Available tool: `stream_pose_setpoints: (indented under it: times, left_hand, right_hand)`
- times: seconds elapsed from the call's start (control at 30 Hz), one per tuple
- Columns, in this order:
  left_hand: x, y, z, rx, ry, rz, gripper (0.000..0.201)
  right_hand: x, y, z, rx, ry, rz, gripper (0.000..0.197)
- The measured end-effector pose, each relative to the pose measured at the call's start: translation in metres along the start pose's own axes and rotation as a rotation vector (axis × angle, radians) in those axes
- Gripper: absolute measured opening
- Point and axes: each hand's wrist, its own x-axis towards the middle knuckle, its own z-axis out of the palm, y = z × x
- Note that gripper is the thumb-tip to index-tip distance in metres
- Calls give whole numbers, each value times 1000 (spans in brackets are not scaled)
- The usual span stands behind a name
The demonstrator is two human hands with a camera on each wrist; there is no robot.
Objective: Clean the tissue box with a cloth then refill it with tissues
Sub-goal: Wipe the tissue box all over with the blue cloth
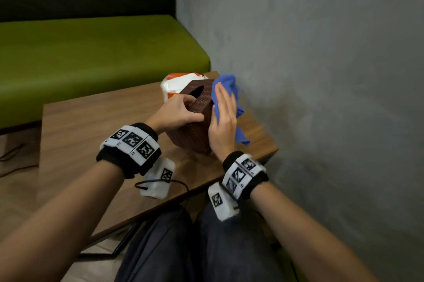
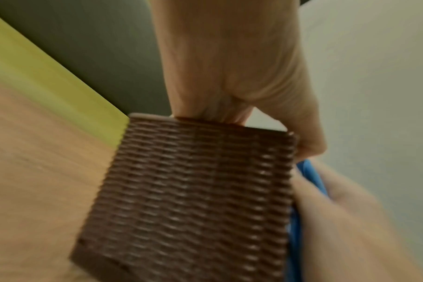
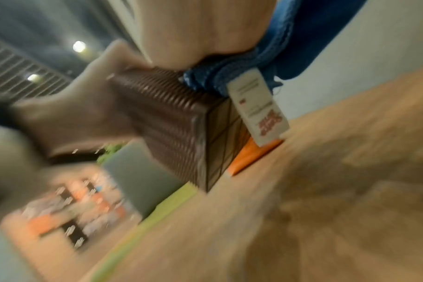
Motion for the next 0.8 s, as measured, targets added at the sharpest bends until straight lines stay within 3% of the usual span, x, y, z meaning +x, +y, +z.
stream_pose_setpoints:
  times: [0.1,0.23,0.3,0.37,0.47,0.53,0.6,0.7,0.8]
  left_hand:
    - [2,0,-1,104,15,17,70]
    - [-13,-4,-2,149,-92,-25,91]
    - [-17,-4,-4,112,-99,-34,91]
    - [-14,2,-5,74,-63,-49,92]
    - [-1,13,2,244,27,-44,82]
    - [6,20,8,370,85,-40,69]
    - [7,25,12,422,87,-42,73]
    - [6,24,17,274,84,-81,92]
    - [1,23,30,126,151,-21,90]
  right_hand:
    - [-32,0,1,-29,-86,-109,53]
    - [6,30,-15,28,48,157,42]
    - [21,30,-22,56,31,190,36]
    - [24,21,-23,35,28,114,31]
    - [9,4,-14,31,13,6,37]
    - [-6,-3,-8,46,55,31,41]
    - [-21,-3,-9,49,77,49,42]
    - [-24,9,-19,16,-7,26,38]
    - [7,21,-27,8,45,98,36]
